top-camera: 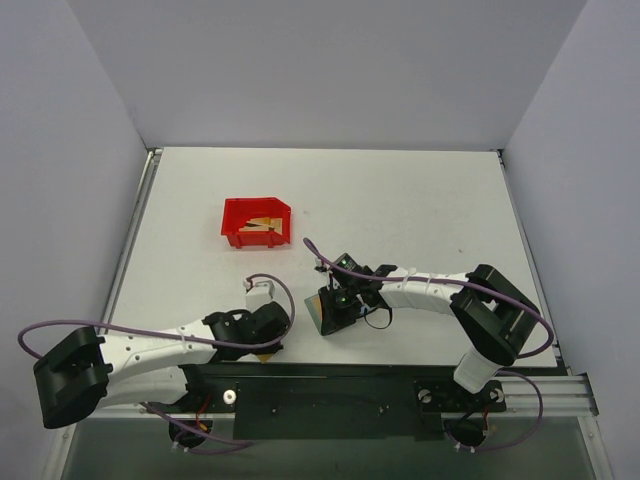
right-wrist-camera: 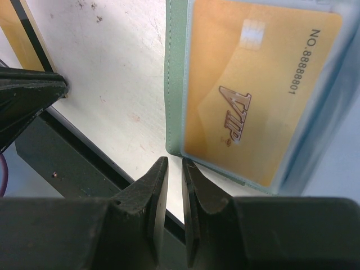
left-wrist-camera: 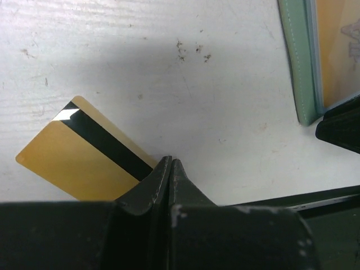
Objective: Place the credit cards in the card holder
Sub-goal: Move the credit card to the corner of the board.
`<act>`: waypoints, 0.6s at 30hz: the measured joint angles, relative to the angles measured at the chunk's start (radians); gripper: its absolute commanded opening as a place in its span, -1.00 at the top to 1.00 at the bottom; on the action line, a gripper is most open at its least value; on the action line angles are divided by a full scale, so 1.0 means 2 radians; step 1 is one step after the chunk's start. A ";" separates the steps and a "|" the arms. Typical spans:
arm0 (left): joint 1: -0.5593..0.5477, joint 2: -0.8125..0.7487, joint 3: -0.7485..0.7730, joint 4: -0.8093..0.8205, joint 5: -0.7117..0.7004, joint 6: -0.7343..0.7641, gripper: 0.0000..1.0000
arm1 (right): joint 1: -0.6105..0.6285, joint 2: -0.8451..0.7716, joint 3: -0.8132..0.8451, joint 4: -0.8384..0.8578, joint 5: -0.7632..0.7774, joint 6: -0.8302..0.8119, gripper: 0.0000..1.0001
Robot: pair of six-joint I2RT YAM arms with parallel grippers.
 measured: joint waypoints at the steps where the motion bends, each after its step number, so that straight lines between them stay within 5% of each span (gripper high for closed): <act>1: -0.004 -0.001 0.000 -0.004 -0.002 -0.009 1.00 | 0.000 0.000 0.000 0.000 0.000 0.000 0.74; 18: -0.013 -0.122 0.043 -0.134 -0.048 -0.025 1.00 | 0.000 0.000 0.000 0.000 0.000 0.000 0.74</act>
